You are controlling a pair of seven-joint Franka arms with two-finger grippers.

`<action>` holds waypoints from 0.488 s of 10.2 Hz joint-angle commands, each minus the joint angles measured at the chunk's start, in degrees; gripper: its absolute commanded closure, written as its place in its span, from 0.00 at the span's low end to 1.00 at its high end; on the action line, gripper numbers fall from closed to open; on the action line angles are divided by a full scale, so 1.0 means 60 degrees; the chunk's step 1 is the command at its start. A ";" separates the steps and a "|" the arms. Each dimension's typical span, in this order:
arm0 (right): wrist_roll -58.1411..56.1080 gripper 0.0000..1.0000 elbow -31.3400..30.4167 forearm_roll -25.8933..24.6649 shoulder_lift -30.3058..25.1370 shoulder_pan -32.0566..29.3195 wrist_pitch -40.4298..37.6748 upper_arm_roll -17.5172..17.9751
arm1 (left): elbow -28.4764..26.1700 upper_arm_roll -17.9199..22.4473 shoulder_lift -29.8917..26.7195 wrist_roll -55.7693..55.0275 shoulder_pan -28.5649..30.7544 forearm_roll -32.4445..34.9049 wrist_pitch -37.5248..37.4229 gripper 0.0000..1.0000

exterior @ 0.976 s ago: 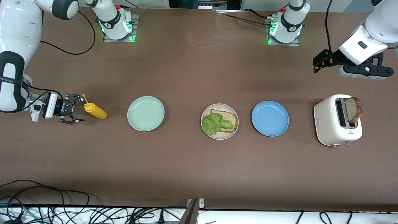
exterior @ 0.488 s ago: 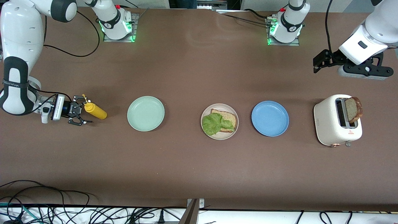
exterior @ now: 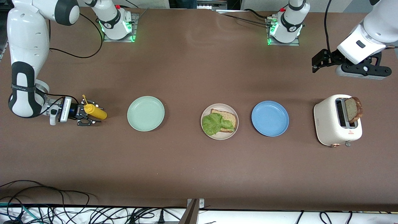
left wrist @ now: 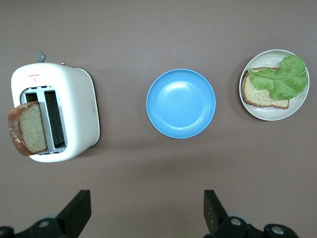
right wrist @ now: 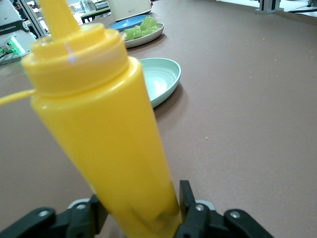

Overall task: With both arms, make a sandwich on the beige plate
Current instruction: 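Close the right gripper around the yellow squeeze bottle, then lift the yellow bottle and carry it toward the beige plate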

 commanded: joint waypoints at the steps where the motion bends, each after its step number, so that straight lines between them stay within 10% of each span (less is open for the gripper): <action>1: -0.0050 1.00 0.0240 0.0164 0.0008 0.0147 0.0210 0.0033 | 0.0250 0.0004 0.0104 0.0005 -0.0071 0.0235 -0.0183 0.00; 5: 0.0840 1.00 0.0781 -0.0042 -0.0212 0.2206 0.1599 -0.0769 | 0.0250 0.0004 0.0104 0.0005 -0.0027 0.0235 -0.0183 0.00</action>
